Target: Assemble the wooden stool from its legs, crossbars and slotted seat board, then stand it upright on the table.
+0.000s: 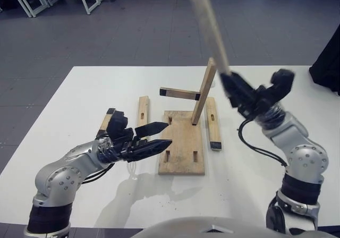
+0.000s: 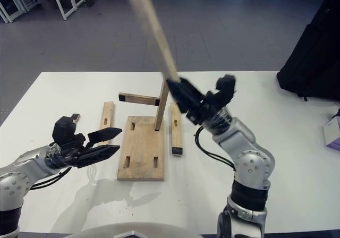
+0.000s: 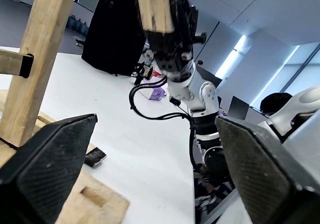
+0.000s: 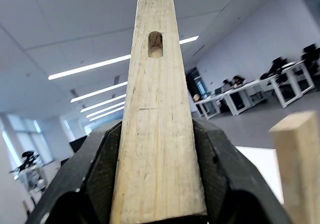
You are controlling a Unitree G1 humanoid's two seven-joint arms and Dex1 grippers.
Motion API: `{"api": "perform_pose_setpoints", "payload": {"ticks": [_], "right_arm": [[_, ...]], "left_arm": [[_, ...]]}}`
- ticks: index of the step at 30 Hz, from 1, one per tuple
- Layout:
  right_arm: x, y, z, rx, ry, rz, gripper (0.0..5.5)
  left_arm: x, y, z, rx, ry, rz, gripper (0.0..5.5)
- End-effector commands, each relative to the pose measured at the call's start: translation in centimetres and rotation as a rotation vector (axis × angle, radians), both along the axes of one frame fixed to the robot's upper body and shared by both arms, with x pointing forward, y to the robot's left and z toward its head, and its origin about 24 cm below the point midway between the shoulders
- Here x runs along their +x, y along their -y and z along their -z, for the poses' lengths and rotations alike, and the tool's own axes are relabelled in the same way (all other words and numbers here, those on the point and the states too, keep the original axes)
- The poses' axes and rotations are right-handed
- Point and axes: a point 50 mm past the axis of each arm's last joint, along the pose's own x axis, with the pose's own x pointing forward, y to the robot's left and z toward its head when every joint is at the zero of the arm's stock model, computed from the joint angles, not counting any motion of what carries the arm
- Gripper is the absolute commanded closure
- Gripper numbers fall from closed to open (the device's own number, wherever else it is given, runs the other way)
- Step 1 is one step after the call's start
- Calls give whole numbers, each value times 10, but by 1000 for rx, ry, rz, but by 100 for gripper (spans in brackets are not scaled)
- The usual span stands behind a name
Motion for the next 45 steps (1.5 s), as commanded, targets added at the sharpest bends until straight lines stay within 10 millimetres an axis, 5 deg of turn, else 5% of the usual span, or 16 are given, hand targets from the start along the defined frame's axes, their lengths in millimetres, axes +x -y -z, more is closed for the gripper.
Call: {"api": "perform_pose_setpoints", "payload": {"ticks": [1,14,28,33,40,43,45], "right_arm": [[-29,-19,23,-119,-20,-247,349],[-51,-25,44,-46,-140,-465,349],[-54,-28,62,-37,-158,-459,349],[-57,-27,69,-97,-150,-448,349],[-60,-10,82,-298,-177,-395,203],[-50,-7,77,-511,-78,-321,140],[-53,-12,64,-660,61,-426,138]], "left_arm": [[8,-4,-11,-68,-38,0,111],[13,-5,-24,-144,-30,3,111],[15,-3,-30,-144,-3,60,335],[16,-4,-28,-131,7,53,344],[20,-30,-57,-121,158,-57,345],[17,-56,-74,-75,236,-173,345],[14,-64,-75,20,269,-238,345]]}}
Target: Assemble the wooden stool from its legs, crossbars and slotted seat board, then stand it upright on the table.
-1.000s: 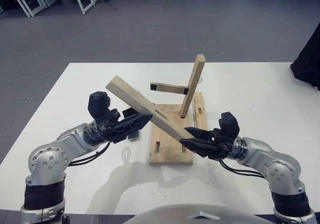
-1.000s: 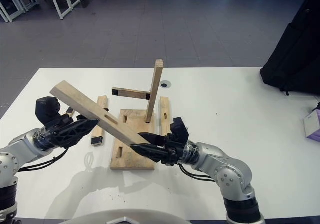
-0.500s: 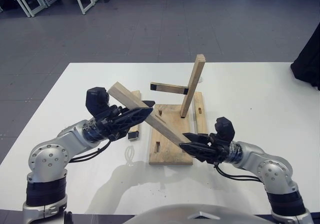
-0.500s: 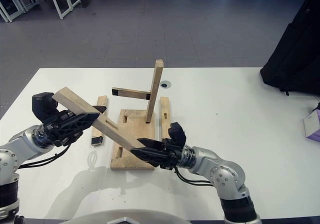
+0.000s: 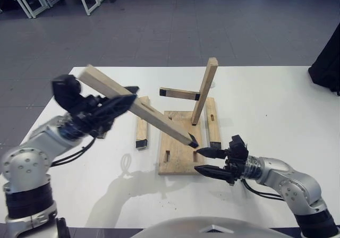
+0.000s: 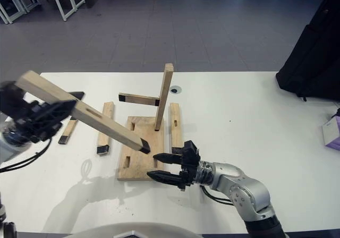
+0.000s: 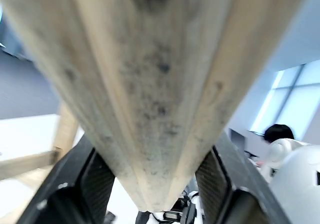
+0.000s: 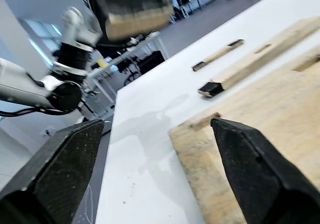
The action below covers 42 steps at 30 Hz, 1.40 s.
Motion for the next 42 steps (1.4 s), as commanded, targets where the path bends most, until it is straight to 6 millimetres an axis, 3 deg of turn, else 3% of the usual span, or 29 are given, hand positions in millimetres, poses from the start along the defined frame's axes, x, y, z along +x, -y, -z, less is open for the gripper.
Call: {"api": "perform_pose_setpoints", "payload": {"ticks": [1,5,10,19,26,30,42], "right_arm": [[1,-7,-24,-198,236,-219,138],[18,-15,-22,-343,326,-359,138],[35,-17,-9,-508,339,-364,138],[23,-9,14,-684,315,-488,138],[25,-26,11,-646,384,-471,138],[23,-26,18,-646,330,-513,138],[7,10,32,-774,262,-750,138]], "left_arm": [[-3,-15,-6,159,72,-122,345],[13,-7,13,305,90,-247,345],[21,5,34,370,128,-289,345],[38,10,45,451,159,-293,345],[38,10,48,473,145,-267,345],[46,13,53,489,138,-269,345],[55,22,67,567,125,-178,345]]}}
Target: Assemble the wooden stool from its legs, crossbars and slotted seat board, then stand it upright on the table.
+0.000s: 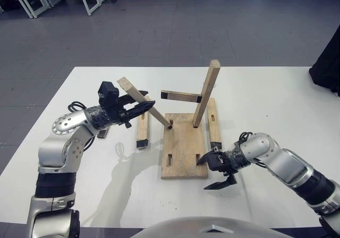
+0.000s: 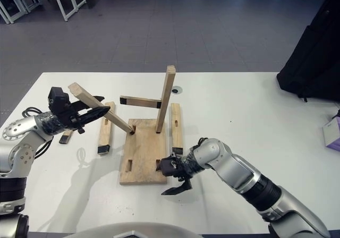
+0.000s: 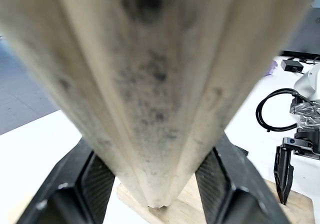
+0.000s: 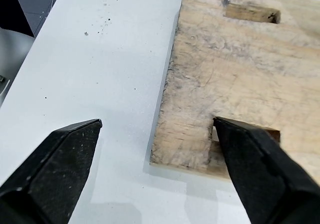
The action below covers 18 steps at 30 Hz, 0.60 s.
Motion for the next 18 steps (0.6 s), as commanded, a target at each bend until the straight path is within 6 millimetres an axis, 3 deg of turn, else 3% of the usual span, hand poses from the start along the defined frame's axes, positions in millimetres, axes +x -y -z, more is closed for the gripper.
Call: {"api": "perform_pose_setpoints", "payload": {"ticks": [1,11,18], "right_arm": [[-13,28,23,-176,-125,-25,138],[-22,50,19,-224,-202,-102,138],[-23,47,22,-226,-191,-125,138]], "left_arm": [[2,3,7,27,-52,61,345],[3,-3,4,93,-112,159,345],[15,2,-3,131,-114,212,345]]}}
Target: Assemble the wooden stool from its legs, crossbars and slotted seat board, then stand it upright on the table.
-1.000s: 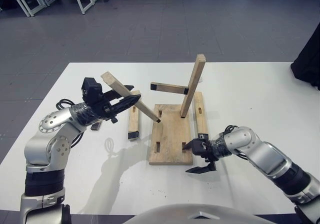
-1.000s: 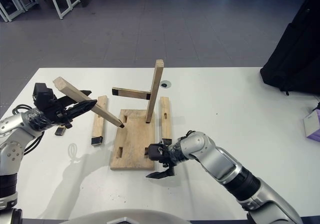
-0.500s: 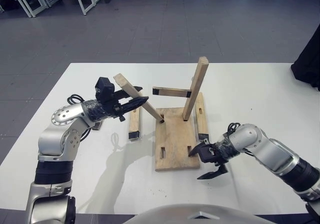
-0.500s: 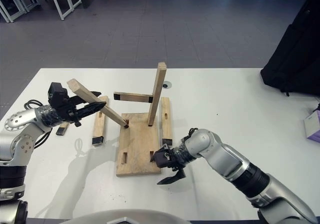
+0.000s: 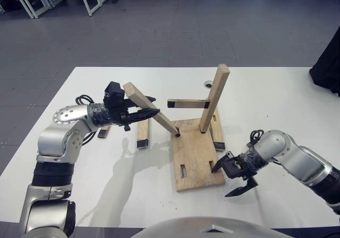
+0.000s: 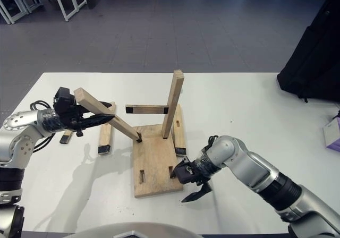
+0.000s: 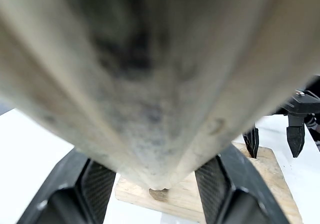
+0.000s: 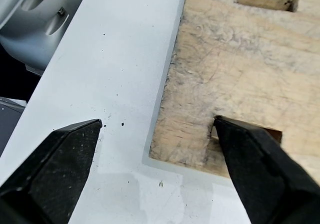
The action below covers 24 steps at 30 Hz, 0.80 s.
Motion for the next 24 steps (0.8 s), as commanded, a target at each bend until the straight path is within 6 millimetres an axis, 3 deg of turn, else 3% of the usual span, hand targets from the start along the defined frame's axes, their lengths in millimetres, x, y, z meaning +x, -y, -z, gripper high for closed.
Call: {"api": "perform_pose_setpoints", "payload": {"ticks": [1,8,18,24], "right_arm": [[-18,15,28,-132,-144,16,138],[-18,11,30,-121,-138,19,138],[-12,9,32,-106,-124,48,138],[-6,12,30,-106,-131,61,138]], "left_arm": [[6,-1,0,85,-46,20,345],[12,-6,-3,212,-38,71,345],[5,-6,25,363,-27,46,345],[1,-4,27,332,-80,94,345]]}}
